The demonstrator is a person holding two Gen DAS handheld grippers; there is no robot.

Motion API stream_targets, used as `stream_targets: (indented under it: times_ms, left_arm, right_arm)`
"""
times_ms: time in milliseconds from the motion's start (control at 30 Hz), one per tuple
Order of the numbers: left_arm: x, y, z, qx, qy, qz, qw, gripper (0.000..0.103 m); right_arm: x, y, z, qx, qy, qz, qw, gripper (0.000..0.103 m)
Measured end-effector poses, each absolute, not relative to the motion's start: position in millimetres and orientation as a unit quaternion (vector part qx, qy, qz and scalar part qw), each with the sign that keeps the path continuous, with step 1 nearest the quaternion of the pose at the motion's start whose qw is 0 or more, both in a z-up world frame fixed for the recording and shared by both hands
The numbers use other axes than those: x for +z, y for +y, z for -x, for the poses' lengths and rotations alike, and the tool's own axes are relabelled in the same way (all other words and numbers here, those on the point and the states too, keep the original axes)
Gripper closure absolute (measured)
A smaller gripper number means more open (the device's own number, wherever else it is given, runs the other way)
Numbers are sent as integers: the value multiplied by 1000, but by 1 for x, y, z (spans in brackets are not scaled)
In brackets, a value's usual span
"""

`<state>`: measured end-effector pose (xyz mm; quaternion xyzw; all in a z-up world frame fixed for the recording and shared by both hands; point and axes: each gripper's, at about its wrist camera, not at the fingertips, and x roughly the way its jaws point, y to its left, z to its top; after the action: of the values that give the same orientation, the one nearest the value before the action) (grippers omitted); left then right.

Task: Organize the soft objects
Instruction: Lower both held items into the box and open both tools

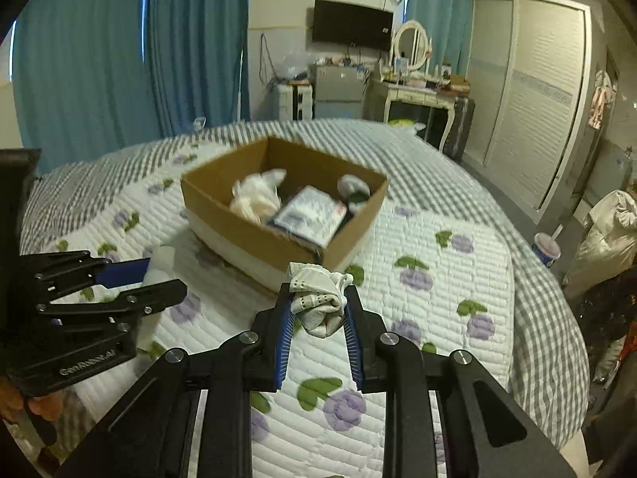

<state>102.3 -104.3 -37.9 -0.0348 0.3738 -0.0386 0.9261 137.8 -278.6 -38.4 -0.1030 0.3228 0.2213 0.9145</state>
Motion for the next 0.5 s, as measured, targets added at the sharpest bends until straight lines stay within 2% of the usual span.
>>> stream_targets:
  times_ms: [233,500]
  left_arm:
    - [12,-80,-95,-58,324,14,944,70]
    - [40,-51,-115,-58,300,-43,951,70]
  right_arm:
    - [0,-258,-125,214,289,72,931,79]
    - [32,-224,-143,225,260,87,935,79]
